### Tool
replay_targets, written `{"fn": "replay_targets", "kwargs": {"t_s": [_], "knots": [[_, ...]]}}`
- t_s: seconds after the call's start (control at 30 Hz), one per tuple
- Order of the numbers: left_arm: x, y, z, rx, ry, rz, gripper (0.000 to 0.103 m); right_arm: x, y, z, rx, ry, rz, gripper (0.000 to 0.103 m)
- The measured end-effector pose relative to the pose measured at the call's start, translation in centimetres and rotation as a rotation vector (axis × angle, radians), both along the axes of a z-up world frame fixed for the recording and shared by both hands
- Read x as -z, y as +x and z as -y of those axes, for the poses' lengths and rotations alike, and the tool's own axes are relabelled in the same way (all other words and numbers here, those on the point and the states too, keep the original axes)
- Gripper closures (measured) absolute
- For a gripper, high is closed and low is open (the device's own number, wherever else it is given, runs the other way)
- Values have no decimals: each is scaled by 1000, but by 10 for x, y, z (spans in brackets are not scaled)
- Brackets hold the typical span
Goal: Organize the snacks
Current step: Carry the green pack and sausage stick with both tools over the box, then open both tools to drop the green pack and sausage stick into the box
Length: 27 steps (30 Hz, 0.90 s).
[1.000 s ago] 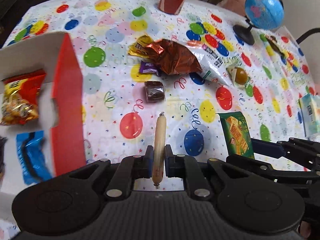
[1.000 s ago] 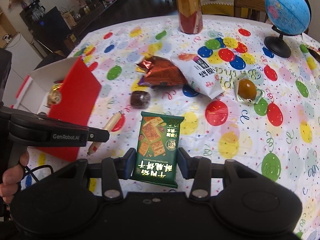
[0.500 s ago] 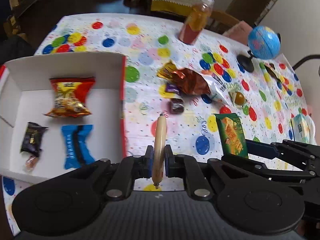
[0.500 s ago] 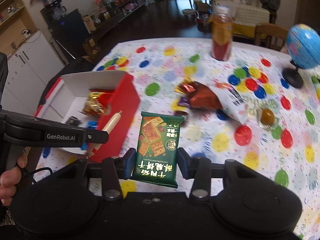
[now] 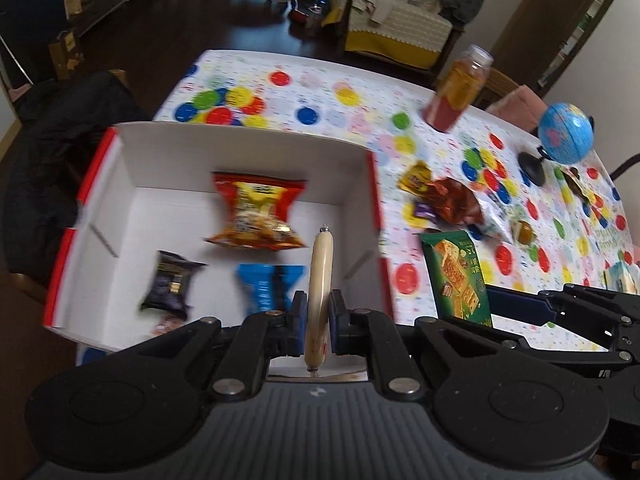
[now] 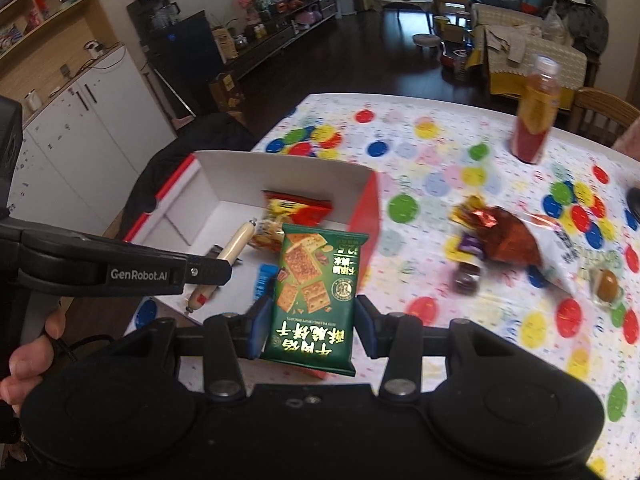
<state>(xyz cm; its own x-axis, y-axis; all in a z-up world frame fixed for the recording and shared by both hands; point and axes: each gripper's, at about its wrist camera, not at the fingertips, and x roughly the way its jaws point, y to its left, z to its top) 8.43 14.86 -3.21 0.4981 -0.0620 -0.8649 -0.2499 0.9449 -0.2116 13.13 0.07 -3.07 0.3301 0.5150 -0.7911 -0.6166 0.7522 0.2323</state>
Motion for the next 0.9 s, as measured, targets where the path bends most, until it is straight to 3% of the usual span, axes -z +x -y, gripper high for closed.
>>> {"fn": "replay_targets", "kwargs": {"t_s": [0.53, 0.9], "knots": [[19, 1, -99, -66, 83, -35, 92, 32, 0, -90, -22, -52, -36, 60], [54, 36, -125, -53, 147, -121, 92, 70, 13, -132, -51, -120, -98, 60]]}}
